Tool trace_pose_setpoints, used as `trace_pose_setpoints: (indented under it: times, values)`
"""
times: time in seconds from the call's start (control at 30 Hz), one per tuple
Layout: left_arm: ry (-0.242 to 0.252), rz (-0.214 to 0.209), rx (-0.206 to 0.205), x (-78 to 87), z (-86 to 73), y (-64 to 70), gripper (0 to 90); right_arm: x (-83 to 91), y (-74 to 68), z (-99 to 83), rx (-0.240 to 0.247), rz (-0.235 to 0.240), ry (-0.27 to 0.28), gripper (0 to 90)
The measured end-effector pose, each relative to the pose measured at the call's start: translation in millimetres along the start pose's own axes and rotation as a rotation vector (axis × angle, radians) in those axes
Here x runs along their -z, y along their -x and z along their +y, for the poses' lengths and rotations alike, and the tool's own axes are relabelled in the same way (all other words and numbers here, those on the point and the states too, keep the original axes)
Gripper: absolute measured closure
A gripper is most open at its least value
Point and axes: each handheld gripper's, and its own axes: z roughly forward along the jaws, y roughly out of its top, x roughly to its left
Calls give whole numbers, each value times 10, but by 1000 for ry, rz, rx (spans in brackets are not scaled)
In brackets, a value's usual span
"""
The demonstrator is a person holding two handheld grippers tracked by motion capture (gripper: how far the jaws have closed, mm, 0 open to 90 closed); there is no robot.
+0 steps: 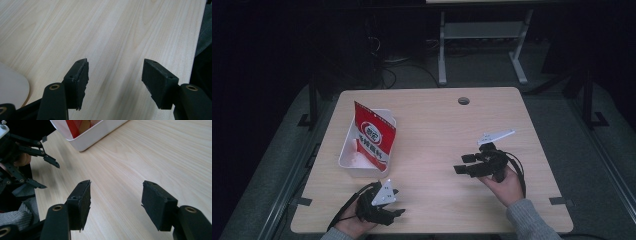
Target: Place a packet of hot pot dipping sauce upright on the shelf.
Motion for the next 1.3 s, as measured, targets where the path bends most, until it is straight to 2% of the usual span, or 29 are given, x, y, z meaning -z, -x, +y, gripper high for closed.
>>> trace_pose_setpoints:
  times: [0.43,0.73,1.3]
  values:
    - [5,-4,11,-7,-3,-7,363,162,69,-208,-16,-27,-10,378]
    - [4,-1,13,-13,1,-9,349,218,109,-400,-42,-26,-18,371]
    - [6,-3,14,-19,-3,-3,339,154,135,-657,-53,-26,-31,364]
